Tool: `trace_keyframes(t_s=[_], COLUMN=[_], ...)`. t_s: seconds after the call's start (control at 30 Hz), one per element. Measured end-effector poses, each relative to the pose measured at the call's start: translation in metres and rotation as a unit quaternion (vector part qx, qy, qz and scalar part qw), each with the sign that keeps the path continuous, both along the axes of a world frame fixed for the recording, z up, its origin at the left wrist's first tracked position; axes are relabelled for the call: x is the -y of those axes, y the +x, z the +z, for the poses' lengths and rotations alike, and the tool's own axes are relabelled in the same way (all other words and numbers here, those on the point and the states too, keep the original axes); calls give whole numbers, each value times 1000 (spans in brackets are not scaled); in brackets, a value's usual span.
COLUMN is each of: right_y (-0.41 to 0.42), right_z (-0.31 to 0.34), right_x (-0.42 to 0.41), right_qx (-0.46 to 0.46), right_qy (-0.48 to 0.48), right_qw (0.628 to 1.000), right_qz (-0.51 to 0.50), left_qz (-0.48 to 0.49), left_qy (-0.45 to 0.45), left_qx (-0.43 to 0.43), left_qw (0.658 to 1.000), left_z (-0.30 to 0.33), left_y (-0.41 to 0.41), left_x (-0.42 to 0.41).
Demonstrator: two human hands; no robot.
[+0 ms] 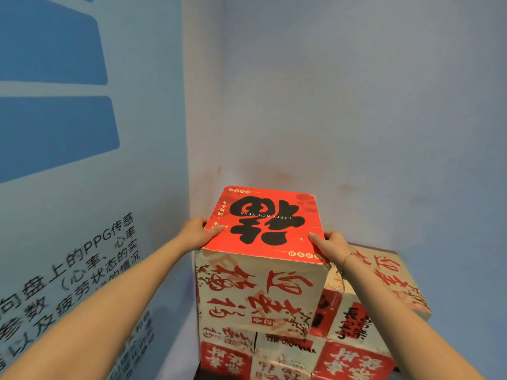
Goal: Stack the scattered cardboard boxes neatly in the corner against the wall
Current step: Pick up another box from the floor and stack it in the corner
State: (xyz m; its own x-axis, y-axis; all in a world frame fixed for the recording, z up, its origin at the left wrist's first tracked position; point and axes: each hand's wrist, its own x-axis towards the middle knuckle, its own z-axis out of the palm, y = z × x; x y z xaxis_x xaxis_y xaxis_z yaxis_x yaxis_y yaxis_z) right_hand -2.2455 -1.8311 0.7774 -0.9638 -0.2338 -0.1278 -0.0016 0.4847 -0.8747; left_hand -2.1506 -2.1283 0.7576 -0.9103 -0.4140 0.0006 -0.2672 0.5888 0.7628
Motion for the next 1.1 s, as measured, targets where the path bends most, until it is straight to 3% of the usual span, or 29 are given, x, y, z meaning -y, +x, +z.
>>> trace_keyframes(t_s=[0.47,0.77,1.1], right_y=[-150,-207,-239], right_z=[-26,-36,-58], right_x=[94,134,174], right_qx=[15,18,49], right_qy=[-48,-43,-90], right_qw=[997,998,994], right_qz=[-52,-31,-31], left_qz=[-29,2,-4], left_qy=[-52,-49,-124], left_qx=[7,1,-29], left_qw=[998,999,992], left_z=[-11,-16,-12], left_y=[-175,-211,-230], left_x=[91,123,145])
